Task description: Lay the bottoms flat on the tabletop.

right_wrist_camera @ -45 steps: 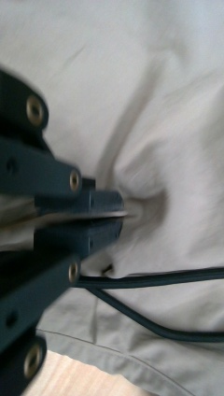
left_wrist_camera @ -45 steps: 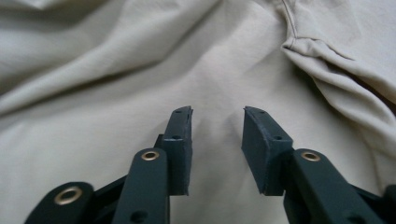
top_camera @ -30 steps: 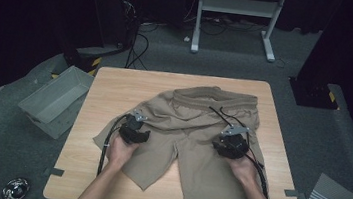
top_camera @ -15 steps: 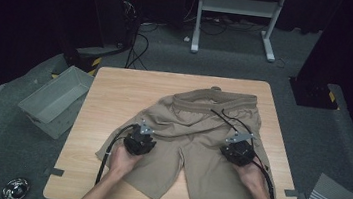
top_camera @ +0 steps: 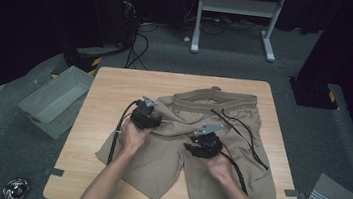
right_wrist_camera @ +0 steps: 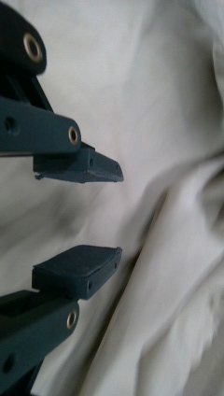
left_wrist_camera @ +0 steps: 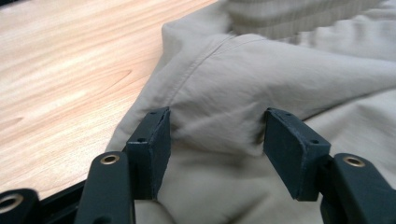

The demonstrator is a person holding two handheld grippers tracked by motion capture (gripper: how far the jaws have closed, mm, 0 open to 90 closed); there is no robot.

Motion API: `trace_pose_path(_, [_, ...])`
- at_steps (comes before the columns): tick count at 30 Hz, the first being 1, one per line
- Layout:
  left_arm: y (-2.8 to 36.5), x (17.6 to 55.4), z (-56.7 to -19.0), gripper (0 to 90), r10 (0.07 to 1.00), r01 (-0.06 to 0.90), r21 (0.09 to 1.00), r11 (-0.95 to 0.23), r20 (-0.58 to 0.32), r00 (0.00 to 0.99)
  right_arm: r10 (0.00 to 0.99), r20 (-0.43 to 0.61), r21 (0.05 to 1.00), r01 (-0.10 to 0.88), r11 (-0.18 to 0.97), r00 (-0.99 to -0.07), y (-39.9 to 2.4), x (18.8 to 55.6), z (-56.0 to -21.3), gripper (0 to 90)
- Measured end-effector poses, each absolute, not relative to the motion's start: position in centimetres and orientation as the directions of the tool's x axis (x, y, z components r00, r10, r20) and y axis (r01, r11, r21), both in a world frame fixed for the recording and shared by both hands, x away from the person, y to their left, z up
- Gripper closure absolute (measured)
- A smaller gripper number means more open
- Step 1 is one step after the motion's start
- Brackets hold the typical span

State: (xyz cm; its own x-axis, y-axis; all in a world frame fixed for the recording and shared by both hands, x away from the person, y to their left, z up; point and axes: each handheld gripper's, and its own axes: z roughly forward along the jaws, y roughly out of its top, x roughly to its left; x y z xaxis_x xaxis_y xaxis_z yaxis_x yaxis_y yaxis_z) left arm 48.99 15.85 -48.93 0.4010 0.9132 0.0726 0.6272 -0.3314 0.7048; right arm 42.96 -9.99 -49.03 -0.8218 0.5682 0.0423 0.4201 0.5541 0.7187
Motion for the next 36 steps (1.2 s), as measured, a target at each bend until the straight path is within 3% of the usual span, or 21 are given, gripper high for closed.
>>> trace_pose_path(2, [15.8,49.6,-49.4,44.7,0.913,0.651,0.679,-0.339,0.070,0.403,0.539,0.038,0.709,0.403,0.578,-0.842,-8.4,42.8,-49.2,54.0])
trace_pose_path(5, [15.7,50.1,-50.3,57.8,0.901,0.681,0.629,-0.375,0.073,0.428,0.508,0.018,0.682,0.382,0.623,-0.861,-6.5,42.5,-50.0,54.8])
trace_pose_path(8, [15.9,50.0,-50.6,70.7,0.894,0.688,0.613,-0.388,0.070,0.442,0.485,0.002,0.627,0.379,0.680,-0.874,-5.4,42.4,-51.1,65.2])
trace_pose_path(12, [16.0,49.5,-50.4,86.3,0.886,0.695,0.588,-0.414,0.084,0.456,0.456,-0.029,0.622,0.341,0.705,-0.889,-5.9,41.8,-51.0,89.7])
trace_pose_path(19, [17.0,47.3,-49.6,84.8,0.892,0.707,0.594,-0.384,0.042,0.450,0.389,-0.057,0.611,0.276,0.742,-0.920,-8.7,39.4,-50.9,90.0])
trace_pose_path(22, [17.2,47.4,-48.8,63.2,0.896,0.691,0.635,-0.345,0.003,0.445,0.397,-0.039,0.618,0.290,0.731,-0.917,-9.5,39.3,-50.8,87.4])
trace_pose_path(25, [16.6,48.0,-48.2,47.8,0.892,0.670,0.670,-0.321,-0.024,0.451,0.432,-0.017,0.666,0.312,0.677,-0.902,-9.2,39.5,-50.3,69.6])
trace_pose_path(27, [16.0,48.7,-48.2,43.9,0.892,0.671,0.671,-0.315,-0.032,0.450,0.447,-0.016,0.690,0.314,0.653,-0.894,-8.4,39.6,-50.0,61.9])
trace_pose_path(30, [15.4,49.8,-48.7,46.1,0.895,0.683,0.652,-0.330,-0.013,0.445,0.448,-0.011,0.692,0.316,0.649,-0.894,-6.6,40.1,-50.4,57.3])
trace_pose_path(32, [15.3,50.2,-49.3,55.9,0.892,0.695,0.636,-0.334,-0.026,0.452,0.448,-0.002,0.678,0.328,0.658,-0.894,-5.8,40.5,-51.1,57.4])
trace_pose_path(36, [15.7,50.4,-50.1,75.6,0.879,0.705,0.614,-0.356,-0.035,0.475,0.458,-0.016,0.667,0.332,0.667,-0.889,-5.2,40.6,-51.5,69.8])
